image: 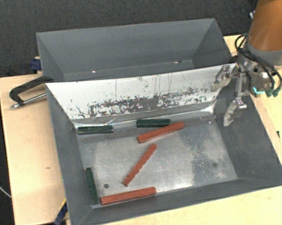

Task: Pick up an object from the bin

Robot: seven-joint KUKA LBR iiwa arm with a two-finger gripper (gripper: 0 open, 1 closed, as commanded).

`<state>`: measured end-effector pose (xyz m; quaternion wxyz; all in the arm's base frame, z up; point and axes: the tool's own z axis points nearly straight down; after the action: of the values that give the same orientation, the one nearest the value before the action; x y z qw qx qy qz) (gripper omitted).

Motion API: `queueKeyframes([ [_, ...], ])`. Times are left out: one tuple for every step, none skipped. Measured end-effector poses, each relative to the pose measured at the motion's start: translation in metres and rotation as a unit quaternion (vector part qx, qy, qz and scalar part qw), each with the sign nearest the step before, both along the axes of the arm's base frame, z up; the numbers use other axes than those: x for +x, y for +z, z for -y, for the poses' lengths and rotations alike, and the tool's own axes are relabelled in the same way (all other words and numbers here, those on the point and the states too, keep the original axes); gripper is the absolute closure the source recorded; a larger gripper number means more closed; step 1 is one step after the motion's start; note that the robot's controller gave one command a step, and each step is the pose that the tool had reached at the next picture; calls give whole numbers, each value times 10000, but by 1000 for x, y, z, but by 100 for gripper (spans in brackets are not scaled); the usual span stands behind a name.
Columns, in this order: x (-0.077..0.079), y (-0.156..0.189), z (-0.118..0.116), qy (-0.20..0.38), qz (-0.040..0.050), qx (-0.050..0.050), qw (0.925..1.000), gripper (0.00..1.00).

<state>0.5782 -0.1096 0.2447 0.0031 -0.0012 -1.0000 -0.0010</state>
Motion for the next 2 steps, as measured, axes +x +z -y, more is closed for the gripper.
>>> queueKeyframes([
  [1, 5, 0, 10, 45, -9, 10000, 0],
  [11, -57, -26, -289, 64, -8, 9996, 0],
])
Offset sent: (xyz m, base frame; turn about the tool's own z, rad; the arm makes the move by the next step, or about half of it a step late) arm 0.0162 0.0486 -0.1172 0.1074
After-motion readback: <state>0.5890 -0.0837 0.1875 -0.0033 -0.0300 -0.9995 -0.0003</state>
